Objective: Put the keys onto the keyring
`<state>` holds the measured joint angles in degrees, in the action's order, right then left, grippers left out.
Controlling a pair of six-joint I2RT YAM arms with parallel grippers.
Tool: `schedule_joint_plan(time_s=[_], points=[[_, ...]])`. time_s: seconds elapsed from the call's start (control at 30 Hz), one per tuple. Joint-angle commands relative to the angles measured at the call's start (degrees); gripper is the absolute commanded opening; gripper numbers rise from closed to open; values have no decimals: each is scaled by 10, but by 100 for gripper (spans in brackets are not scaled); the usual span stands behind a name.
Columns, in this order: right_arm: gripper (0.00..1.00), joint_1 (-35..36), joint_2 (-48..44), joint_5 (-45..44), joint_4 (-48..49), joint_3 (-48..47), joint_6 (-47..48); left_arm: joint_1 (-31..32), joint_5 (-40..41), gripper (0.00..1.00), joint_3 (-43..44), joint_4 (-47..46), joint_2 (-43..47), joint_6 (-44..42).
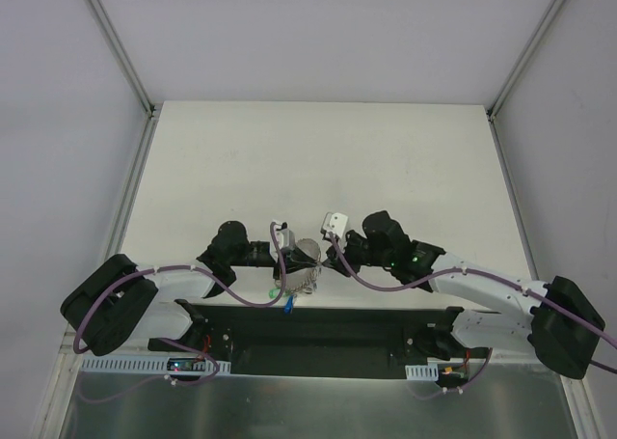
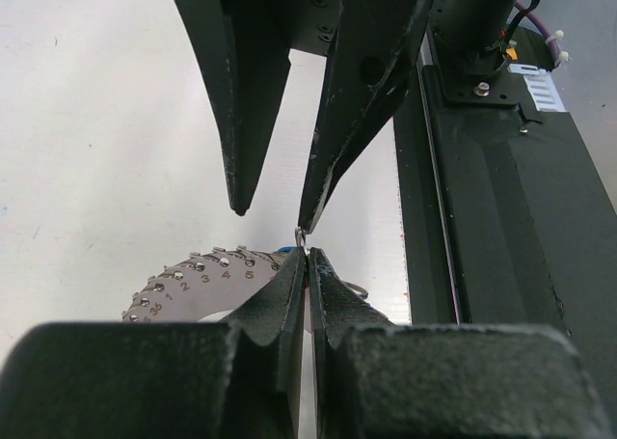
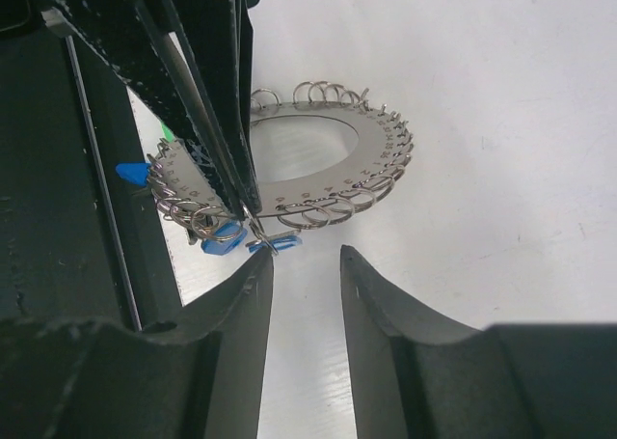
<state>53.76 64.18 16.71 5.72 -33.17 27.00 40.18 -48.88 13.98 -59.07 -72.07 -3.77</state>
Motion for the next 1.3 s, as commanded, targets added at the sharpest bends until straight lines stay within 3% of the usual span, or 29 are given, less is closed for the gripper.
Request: schedule_joint_plan(time_s=[0.0,0.3,1.27], points=[[38,-18,6,72,41,-10,-5,3,-12,0,-4,-47,18,2],[36,-37,25,149,32,-21,6,3,-10,0,-7,-53,31,1],[23,-101,-2,271,17,-57,8,3,-31,0,18,-72,60,16]])
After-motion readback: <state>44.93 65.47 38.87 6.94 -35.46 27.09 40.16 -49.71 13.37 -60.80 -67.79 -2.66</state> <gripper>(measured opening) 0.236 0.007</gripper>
